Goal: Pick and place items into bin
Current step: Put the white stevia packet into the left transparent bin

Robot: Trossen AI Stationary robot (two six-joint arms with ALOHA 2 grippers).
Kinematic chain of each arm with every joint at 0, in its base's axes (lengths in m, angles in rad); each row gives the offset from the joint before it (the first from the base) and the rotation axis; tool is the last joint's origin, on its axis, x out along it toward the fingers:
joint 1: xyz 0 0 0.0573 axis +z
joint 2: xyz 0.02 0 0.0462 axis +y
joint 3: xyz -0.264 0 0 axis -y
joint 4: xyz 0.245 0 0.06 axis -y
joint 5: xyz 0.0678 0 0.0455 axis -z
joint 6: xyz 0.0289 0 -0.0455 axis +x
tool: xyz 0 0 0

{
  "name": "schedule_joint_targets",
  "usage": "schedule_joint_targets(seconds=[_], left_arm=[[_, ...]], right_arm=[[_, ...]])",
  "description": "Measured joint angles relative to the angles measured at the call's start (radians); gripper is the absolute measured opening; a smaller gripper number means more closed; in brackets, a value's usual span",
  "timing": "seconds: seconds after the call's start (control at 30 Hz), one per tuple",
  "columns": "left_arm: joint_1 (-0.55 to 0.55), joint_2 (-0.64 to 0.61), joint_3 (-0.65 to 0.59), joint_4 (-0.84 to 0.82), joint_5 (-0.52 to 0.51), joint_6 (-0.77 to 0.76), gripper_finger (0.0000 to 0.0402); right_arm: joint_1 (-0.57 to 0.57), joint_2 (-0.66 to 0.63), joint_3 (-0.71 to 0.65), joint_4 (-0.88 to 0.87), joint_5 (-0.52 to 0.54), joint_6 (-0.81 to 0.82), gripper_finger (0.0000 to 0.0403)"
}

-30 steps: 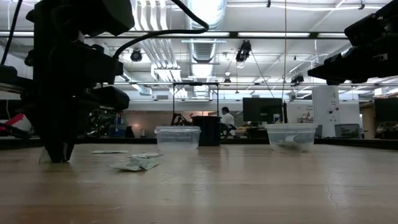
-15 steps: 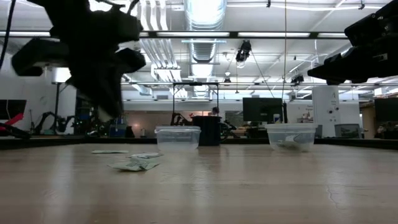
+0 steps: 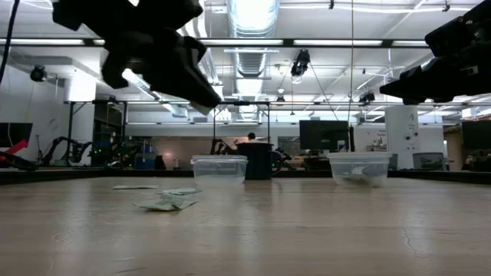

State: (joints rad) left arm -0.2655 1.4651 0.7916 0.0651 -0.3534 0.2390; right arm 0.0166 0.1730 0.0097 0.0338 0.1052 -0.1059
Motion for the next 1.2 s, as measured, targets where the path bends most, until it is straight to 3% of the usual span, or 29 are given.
schedule_joint_targets(seconds=[0.2,0.43,0.87,1.2], left_arm=[[0.075,0.000,-0.088,0.216,0.000,0.027,0.0000],[0.190,-0.001,-0.163,0.325,0.000,0.040,0.0000],[0.320,-0.001,-0.170,0.455,0.000,0.056,0.0000],[0.338,0.000,-0.177,0.451,-0.012,0.029,0.0000]], right_arm=[[0.000,0.000,0.000,0.000,0.000,0.000,0.0074],[0.000,0.000,0.000,0.000,0.000,0.000,0.0083],[0.000,0.000,0.000,0.000,0.000,0.000,0.0070],[0.000,0.000,0.000,0.000,0.000,0.000,0.0077]])
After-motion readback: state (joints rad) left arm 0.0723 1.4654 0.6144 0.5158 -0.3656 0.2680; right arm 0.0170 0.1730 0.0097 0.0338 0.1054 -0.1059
